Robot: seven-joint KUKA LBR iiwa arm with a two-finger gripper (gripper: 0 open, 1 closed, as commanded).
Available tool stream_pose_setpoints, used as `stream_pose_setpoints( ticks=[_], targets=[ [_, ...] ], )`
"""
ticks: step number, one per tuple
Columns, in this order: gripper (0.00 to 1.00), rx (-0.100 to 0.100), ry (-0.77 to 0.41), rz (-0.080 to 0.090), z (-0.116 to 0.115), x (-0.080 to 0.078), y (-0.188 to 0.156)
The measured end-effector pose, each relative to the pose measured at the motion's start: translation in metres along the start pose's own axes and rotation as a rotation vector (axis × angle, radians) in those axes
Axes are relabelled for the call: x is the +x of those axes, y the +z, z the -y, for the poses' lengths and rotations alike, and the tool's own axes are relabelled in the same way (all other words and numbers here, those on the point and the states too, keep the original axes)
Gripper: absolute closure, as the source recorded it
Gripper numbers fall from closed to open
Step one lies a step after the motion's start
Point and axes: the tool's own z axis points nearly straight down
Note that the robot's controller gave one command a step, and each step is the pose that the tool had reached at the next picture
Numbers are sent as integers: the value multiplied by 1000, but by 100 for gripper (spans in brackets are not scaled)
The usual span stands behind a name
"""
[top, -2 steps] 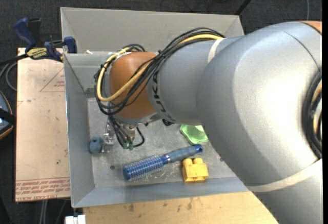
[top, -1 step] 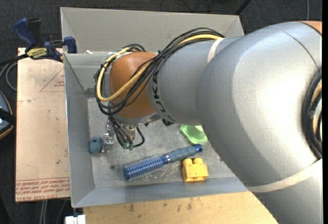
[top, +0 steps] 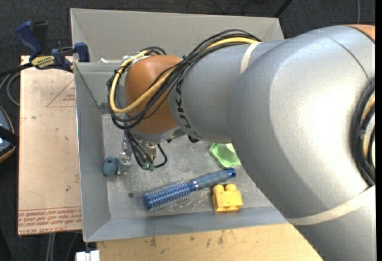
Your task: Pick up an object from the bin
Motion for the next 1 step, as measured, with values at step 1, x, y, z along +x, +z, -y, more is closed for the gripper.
stream_pose_setpoints(
  ticks=[1],
  targets=[
    [100, -3, 5, 7, -5, -13, -173]
  ],
)
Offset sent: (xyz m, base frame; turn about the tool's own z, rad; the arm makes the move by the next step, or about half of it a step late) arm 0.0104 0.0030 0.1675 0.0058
